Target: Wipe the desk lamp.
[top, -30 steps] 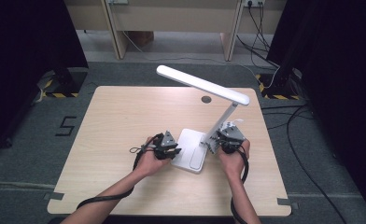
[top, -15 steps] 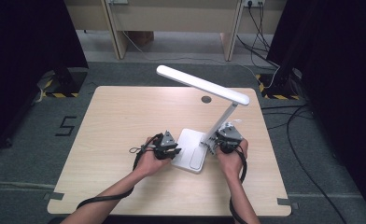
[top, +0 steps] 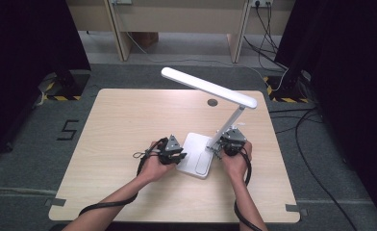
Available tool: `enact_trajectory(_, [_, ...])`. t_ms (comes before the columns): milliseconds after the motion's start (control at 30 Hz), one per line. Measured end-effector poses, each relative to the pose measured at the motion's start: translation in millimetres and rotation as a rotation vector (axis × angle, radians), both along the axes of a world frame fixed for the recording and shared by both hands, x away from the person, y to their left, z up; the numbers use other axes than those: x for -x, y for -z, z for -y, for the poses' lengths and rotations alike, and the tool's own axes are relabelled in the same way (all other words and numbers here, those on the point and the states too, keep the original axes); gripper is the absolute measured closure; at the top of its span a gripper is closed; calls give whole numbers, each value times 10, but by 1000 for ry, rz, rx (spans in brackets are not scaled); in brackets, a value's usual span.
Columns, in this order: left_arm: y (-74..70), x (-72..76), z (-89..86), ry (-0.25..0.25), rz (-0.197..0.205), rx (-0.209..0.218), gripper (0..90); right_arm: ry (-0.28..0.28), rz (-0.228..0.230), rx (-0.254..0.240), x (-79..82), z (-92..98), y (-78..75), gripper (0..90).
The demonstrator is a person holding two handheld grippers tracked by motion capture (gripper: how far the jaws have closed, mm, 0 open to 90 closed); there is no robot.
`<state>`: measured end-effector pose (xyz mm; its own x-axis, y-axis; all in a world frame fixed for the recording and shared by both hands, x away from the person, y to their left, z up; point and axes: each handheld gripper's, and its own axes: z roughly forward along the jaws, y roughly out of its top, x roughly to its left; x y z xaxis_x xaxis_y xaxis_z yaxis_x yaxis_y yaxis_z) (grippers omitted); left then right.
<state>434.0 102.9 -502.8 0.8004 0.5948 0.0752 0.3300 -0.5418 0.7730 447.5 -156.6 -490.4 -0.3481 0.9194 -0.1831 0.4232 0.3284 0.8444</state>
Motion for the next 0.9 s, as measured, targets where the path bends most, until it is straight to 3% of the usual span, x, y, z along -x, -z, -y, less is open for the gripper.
enact_trajectory(333, [-1, 1, 2, 0, 1, -2, 708, -16, -32, -51, 25, 10, 33, 828])
enact_trajectory(900, [1, 3, 0, -2, 1, 1, 708, -54, -87, -48, 121, 29, 87, 830])
